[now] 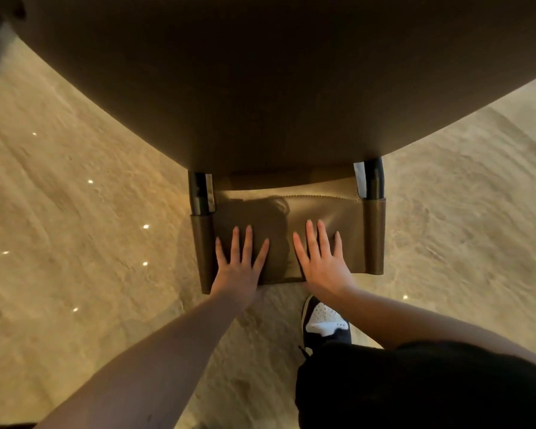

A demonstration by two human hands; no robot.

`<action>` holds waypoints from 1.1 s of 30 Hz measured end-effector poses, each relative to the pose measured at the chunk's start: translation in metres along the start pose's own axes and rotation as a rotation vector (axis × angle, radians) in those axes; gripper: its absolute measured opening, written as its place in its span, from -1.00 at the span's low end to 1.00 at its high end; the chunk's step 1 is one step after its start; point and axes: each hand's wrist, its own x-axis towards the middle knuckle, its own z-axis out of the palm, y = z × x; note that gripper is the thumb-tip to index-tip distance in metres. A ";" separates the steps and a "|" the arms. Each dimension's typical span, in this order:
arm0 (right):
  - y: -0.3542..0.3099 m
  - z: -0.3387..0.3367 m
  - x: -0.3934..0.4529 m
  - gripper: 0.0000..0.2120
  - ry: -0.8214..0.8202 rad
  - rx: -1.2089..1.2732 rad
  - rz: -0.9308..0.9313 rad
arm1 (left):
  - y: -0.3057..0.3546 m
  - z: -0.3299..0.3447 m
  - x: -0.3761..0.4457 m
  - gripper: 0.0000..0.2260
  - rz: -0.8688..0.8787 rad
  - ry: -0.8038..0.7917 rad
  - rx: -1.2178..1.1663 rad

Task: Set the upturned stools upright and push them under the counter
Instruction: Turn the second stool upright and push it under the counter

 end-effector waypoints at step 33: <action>0.049 -0.434 -0.119 -0.40 -0.115 0.258 -0.003 | -0.001 -0.428 -0.172 -0.13 0.002 -0.134 -0.004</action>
